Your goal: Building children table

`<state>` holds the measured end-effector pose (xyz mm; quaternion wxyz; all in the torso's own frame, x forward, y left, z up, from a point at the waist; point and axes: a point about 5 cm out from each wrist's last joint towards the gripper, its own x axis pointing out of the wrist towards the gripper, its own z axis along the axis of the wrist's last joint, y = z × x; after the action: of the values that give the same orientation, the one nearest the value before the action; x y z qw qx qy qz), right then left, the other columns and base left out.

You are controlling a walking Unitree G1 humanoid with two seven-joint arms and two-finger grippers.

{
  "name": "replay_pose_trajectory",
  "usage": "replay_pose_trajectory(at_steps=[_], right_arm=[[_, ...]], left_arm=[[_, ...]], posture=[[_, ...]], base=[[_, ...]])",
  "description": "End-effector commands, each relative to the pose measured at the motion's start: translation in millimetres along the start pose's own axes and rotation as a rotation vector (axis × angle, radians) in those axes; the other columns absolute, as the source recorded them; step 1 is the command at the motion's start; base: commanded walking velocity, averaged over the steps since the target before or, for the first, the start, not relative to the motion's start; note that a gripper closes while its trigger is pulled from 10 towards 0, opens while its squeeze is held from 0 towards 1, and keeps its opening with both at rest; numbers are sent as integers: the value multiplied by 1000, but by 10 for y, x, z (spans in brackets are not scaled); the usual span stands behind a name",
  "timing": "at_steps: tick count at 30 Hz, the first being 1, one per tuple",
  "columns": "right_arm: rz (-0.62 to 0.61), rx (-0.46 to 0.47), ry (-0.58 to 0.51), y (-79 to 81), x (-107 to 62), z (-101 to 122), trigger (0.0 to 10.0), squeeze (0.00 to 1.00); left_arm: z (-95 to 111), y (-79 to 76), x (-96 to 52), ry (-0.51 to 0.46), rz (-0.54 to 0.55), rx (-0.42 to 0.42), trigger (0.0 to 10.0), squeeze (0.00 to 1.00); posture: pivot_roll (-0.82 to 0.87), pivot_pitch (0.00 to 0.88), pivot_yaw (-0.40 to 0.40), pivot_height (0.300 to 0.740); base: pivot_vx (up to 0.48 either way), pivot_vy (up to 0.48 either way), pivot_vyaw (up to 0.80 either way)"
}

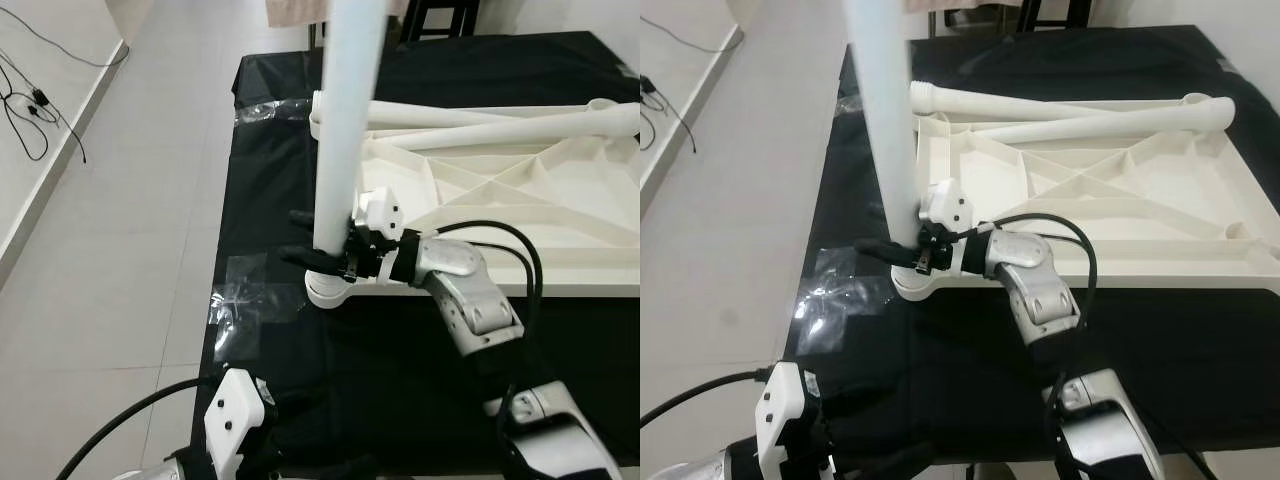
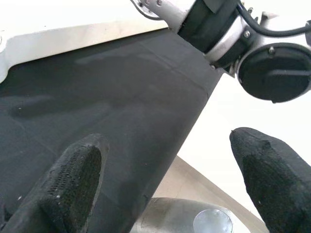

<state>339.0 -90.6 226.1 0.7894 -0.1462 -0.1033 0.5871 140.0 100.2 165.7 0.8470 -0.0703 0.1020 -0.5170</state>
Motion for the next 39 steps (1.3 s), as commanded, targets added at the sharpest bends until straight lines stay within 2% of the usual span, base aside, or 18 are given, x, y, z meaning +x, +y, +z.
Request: replay_pose_trajectory(at_steps=[1, 9, 14, 21, 23, 26, 27, 28, 29, 31, 34, 39], right_arm=[[-20, 125, 231, 82, -194, -515, 10000, 0], [140, 50, 363, 33, -253, -604, 10000, 0], [171, 76, 374, 33, -260, -656, 10000, 0], [59, 156, 323, -44, -236, -683, 10000, 0], [-114, 271, 217, -152, -222, -664, 10000, 0], [-114, 271, 217, -152, -222, -664, 10000, 0], [-170, 323, 166, -185, -222, -654, 10000, 0], [-170, 323, 166, -185, -222, -654, 10000, 0], [-215, 370, 111, -209, -227, -642, 10000, 0], [-215, 370, 111, -209, -227, -642, 10000, 0], [-298, 452, 25, -235, -253, -665, 10000, 0], [-297, 459, 32, -185, -243, -725, 10000, 0]], left_arm=[[-26, -43, -6, 17, -11, -19, 10000, 0], [-21, -48, -10, 11, -5, -21, 10000, 0], [-24, -50, -10, 13, -8, -24, 10000, 0], [-31, -62, -2, 14, -12, -27, 10000, 0], [-37, -76, -5, 15, -15, -32, 10000, 0], [-37, -76, -5, 15, -15, -32, 10000, 0], [-39, -81, -8, 16, -16, -35, 10000, 0], [-39, -81, -8, 16, -16, -35, 10000, 0], [-43, -85, -10, 16, -18, -38, 10000, 0], [-43, -85, -10, 16, -18, -38, 10000, 0], [-49, -86, -12, 18, -24, -44, 10000, 0], [-49, -85, -11, 18, -23, -44, 10000, 0]], posture=[[8, 335, 20, 740], [11, 336, 20, 740], [12, 334, 23, 740], [11, 332, 23, 740], [9, 331, 24, 740], [9, 331, 24, 740], [8, 329, 26, 740], [8, 329, 26, 740], [6, 325, 28, 740], [6, 325, 28, 740], [5, 321, 28, 740], [7, 319, 28, 740]], base=[[0, 0, 0], [0, 0, 0], [0, 0, 0], [0, 0, 0], [0, 0, 0], [0, 0, 0], [0, 0, 0], [0, 0, 0], [0, 0, 0], [0, 0, 0], [0, 0, 0], [0, 0, 0]])
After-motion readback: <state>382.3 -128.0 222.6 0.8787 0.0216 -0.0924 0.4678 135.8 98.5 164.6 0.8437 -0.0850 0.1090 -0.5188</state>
